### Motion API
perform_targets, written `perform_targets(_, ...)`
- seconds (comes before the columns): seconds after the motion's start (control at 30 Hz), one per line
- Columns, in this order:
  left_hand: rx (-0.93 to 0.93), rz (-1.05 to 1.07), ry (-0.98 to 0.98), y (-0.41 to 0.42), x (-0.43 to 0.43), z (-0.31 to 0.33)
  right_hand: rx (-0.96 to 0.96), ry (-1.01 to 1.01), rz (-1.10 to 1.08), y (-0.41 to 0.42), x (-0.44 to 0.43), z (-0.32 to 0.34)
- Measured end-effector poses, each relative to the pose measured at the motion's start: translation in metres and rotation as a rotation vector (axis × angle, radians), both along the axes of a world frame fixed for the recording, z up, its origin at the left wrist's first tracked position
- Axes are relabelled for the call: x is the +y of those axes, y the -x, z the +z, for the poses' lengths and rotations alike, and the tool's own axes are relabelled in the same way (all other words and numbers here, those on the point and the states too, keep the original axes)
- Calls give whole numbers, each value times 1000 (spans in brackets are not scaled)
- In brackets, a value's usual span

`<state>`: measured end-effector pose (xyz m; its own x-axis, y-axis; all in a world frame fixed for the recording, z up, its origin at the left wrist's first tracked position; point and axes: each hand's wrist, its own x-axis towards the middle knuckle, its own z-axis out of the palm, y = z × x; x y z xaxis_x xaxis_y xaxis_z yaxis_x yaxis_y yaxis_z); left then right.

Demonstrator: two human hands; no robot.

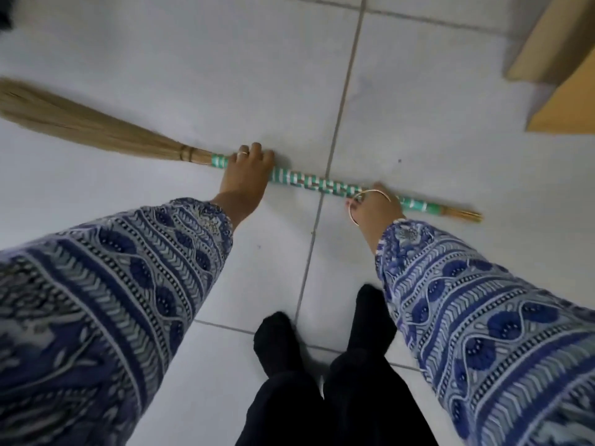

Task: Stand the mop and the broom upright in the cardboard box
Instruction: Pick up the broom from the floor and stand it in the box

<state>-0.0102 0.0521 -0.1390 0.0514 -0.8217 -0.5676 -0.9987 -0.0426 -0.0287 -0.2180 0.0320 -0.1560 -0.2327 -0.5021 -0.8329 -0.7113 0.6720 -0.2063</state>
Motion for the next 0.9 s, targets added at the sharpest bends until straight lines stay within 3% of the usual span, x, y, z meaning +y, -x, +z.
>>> perform_targets(0.1,47,-58,-31,6,3,10,127,-14,60,5,-3,11)
perform_targets(0.13,70,-83,-60,7,3,19,79,-24,-58,8,-2,18)
perform_targets(0.23,128,-107,-150,15,2,64,-322,-9,-657,19,-5,67)
perform_targets(0.3,154,-86,-185,24,1,99,-349,27,-931,27,-19,104)
perform_targets(0.37,173,-55,-190,32,-3,154,-280,86,-1039,29,-38,166)
perform_targets(0.43,205,-16,-191,40,-5,207,-204,170,-1058,31,-52,226)
perform_targets(0.57,255,50,-180,56,-2,309,-271,252,-909,36,-64,347)
perform_targets(0.7,374,152,-128,73,6,428,-336,459,-786,48,-64,483)
perform_targets(0.9,484,109,-36,106,-4,580,-269,738,-574,75,-53,662)
